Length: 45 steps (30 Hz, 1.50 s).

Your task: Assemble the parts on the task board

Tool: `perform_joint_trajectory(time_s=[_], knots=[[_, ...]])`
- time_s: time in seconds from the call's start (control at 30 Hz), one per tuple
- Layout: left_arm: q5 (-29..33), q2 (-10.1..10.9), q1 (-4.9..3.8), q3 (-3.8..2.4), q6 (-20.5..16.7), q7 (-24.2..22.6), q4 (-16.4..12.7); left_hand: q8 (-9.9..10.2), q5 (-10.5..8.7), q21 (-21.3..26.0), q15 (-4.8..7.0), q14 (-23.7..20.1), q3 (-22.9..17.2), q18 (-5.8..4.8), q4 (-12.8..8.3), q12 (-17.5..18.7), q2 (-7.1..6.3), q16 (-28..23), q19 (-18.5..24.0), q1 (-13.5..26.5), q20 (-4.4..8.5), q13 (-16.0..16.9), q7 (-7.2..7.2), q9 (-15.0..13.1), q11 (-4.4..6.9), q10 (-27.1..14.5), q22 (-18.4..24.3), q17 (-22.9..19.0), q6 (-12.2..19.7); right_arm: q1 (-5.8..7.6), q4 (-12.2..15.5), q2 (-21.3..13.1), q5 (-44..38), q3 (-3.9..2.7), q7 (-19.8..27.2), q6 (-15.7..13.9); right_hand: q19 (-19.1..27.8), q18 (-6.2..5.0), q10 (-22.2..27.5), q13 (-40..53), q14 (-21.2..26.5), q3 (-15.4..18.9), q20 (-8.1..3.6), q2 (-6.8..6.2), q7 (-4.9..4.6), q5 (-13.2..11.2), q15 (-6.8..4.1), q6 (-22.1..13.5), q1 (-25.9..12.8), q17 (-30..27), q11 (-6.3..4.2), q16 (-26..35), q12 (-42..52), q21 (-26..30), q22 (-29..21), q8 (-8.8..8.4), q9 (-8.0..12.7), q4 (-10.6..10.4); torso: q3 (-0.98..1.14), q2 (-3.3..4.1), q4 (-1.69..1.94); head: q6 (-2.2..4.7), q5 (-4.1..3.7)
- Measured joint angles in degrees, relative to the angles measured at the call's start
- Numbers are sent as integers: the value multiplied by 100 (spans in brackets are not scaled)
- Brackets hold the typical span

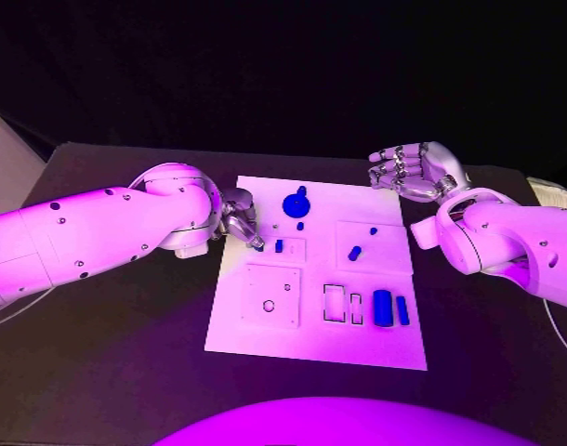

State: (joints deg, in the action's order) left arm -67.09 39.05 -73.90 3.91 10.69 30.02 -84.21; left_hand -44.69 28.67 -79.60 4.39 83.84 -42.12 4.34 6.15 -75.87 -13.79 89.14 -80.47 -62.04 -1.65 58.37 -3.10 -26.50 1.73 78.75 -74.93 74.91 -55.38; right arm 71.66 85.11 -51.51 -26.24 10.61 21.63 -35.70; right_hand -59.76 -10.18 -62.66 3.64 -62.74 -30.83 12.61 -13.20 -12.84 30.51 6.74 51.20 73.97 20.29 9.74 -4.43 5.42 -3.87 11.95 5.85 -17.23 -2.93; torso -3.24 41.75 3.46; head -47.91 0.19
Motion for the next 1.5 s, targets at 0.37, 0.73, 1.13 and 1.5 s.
perform_joint_trajectory(time_s=[0.37,0.73,1.13,1.5], knots=[[-11,-22,-3,-1,-4,-1,5,-20,0,0,22,22,0,0,0,-23,1,7,0,-1,0,37,-1,-25,5,9,0,0,-3,0,3,2,0,0,-1,1,0,0,0,0,0,-17,0,0,0,0,0,0,0,-19,0,0,-24,0,-26,0,0,17,3,-1,-2,5,9],[82,-63,-7,0,15,11,42,-81,-1,-63,22,22,42,0,-42,-167,110,62,-62,109,20,318,20,-66,54,163,1,0,6,0,5,-4,0,0,-1,2,0,0,0,0,0,-17,0,0,0,0,0,0,0,-19,0,0,-24,0,-26,0,0,17,4,-1,-4,-15,5],[131,-111,-8,8,43,26,67,-92,-34,-93,43,1,72,1,-72,-218,150,62,-103,152,20,465,89,-86,83,248,1,0,-67,0,9,-6,0,0,-1,2,0,0,0,0,0,-16,0,0,0,0,0,0,0,-18,0,0,-24,0,-32,0,0,16,3,2,-2,-36,-1],[144,-150,-5,19,45,26,95,-111,-73,-93,63,21,118,1,-118,-217,206,62,-103,216,20,495,108,-91,84,267,1,0,-123,0,13,-12,0,0,-1,2,0,0,0,0,0,-16,0,25,0,0,0,0,-25,-26,0,0,-23,0,-39,0,-1,16,2,1,-2,-46,-9]])
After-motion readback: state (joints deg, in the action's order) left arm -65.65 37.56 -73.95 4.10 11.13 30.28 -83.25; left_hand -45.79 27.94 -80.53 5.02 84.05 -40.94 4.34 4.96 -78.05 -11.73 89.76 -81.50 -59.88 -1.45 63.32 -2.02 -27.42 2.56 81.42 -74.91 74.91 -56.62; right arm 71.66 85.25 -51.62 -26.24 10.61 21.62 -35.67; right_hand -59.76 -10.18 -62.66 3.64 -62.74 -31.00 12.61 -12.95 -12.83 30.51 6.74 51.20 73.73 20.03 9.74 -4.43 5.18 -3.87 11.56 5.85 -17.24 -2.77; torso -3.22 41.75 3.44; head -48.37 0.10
